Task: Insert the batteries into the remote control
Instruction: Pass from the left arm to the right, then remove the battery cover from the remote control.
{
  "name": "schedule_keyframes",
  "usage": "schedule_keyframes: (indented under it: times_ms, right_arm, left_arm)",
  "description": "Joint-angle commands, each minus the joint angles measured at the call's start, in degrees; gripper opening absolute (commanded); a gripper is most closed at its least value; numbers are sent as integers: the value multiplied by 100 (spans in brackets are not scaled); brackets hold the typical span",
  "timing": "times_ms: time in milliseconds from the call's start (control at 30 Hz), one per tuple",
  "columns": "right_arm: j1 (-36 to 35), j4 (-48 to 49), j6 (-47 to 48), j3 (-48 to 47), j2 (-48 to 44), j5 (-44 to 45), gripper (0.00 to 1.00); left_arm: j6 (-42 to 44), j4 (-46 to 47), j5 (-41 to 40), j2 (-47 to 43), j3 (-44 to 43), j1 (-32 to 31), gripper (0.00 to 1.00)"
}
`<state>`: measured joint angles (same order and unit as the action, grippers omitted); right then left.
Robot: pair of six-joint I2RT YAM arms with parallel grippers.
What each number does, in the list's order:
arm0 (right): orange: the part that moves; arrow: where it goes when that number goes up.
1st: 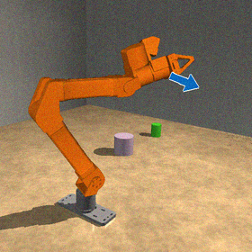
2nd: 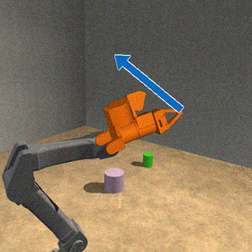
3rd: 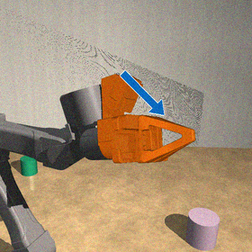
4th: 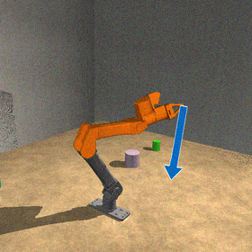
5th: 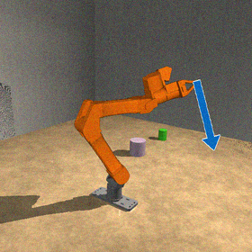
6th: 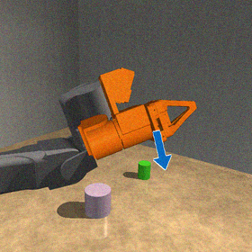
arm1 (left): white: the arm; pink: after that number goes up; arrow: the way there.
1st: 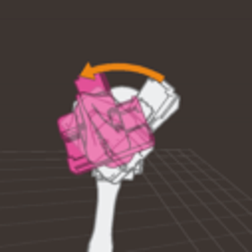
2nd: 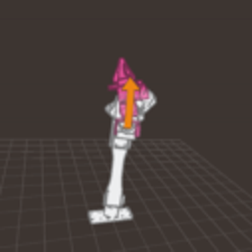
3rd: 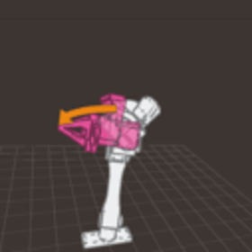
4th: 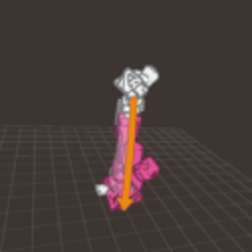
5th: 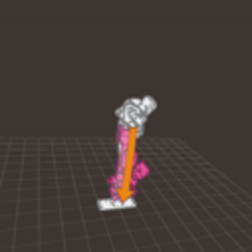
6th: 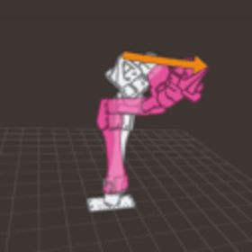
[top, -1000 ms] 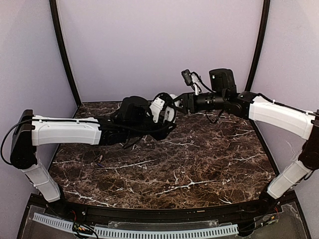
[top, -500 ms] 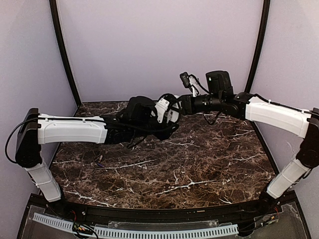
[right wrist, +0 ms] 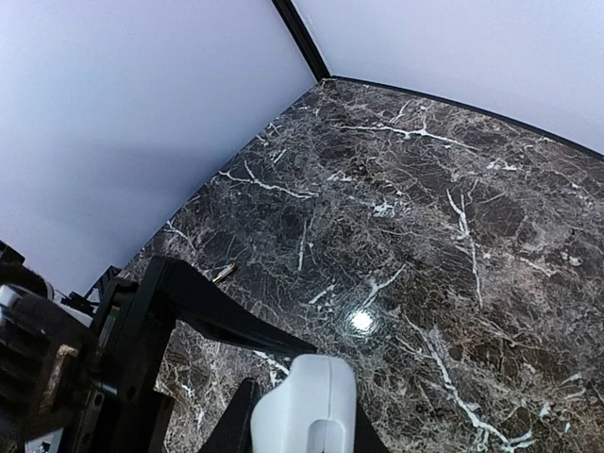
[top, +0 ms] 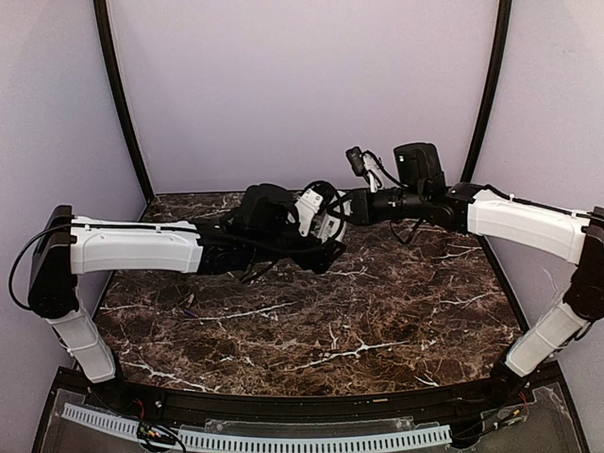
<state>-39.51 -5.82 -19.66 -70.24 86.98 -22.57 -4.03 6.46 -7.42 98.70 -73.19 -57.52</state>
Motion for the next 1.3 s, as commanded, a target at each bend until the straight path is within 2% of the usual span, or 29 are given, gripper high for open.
schedule_keyframes:
  times_ms: [0, 233, 367, 500, 633, 767, 1000, 1267]
  right_arm:
    - [238, 265, 27, 198, -347, -652, 0]
    - [535, 257, -30, 516, -413, -1913, 0]
    - [591, 262, -102, 725, -394, -2456, 0]
    - [594, 258, -230, 836, -243, -2815, 0]
    - [600, 398, -501, 885, 40, -3218, 0]
    - [596, 367, -592, 870, 280, -3292, 0]
    - [543, 259, -610, 901, 438, -3251, 0]
    - [409, 179, -654, 913, 578, -3202, 0]
  left_arm:
    - [184, 105, 347, -734, 341, -9, 97]
    - [924, 482, 270, -1617, 1452, 2, 99]
    - [1917, 948, 519, -2086, 2288, -149, 99]
    - [3131, 1236, 243, -2382, 2827, -563, 94]
    - [4308, 1121, -29, -2362, 2849, -923, 84]
    - [4769, 910, 212, -2316, 2748, -1011, 73]
    - [5118, 435, 308, -1949, 2236, -1042, 55]
    - [5305, -83, 407, -1289, 1578, -1042, 47]
